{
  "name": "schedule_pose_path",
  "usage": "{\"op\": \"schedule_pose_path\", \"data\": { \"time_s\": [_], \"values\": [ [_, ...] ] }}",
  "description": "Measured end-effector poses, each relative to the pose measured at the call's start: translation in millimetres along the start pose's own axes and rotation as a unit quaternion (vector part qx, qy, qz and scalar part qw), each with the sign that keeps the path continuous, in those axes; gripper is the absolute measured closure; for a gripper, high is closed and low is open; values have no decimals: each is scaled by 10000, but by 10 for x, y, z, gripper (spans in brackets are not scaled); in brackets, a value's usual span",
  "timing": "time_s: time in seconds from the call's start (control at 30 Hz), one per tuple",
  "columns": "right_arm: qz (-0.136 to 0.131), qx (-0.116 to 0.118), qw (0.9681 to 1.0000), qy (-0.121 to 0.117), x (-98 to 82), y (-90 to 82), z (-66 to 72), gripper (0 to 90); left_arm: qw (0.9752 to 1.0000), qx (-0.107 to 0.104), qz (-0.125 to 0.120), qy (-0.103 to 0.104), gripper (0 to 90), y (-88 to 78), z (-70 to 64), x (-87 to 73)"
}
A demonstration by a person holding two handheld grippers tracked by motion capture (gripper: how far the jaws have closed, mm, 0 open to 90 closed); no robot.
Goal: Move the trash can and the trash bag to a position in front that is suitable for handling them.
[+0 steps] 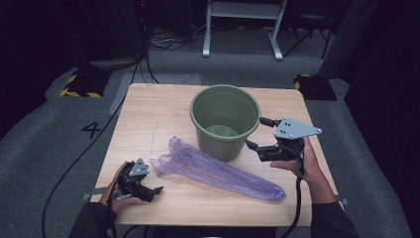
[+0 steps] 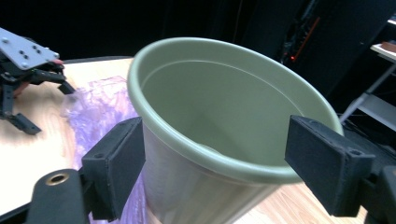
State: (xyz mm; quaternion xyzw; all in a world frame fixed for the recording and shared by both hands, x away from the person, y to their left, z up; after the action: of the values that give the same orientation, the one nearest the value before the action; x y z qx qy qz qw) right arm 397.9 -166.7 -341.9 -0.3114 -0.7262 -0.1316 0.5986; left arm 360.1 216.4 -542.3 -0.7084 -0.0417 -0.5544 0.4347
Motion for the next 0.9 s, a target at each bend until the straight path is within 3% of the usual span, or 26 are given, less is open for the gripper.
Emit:
{"op": "schedule_pose_path", "data": {
  "time_s": [0.17, 0.6, 0.9],
  "values": [
    [58, 109, 9999, -81, 42, 81, 39, 200, 10000, 0, -1, -1, 0, 0, 0, 0],
    [211, 424, 9989, 14, 10, 280, 108, 202, 10000, -1, 0, 1, 0, 0, 0, 0],
    [358, 503, 9981, 47, -47, 413, 139, 224, 10000, -2, 0, 0, 0, 0, 0, 0]
  ]
}}
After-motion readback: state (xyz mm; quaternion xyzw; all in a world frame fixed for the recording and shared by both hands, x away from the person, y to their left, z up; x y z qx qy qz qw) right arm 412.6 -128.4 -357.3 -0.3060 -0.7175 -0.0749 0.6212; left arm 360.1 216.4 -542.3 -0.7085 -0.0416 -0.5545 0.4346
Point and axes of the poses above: each handheld gripper's, and its own axes: y roughly forward along the jaws, x roughly out of its top, z roughly to its left, the point moved 5 cm from there along y, roughly forward along the jaws, and after that the axes turned 12 degrees about -z, right-handed, at the moved point
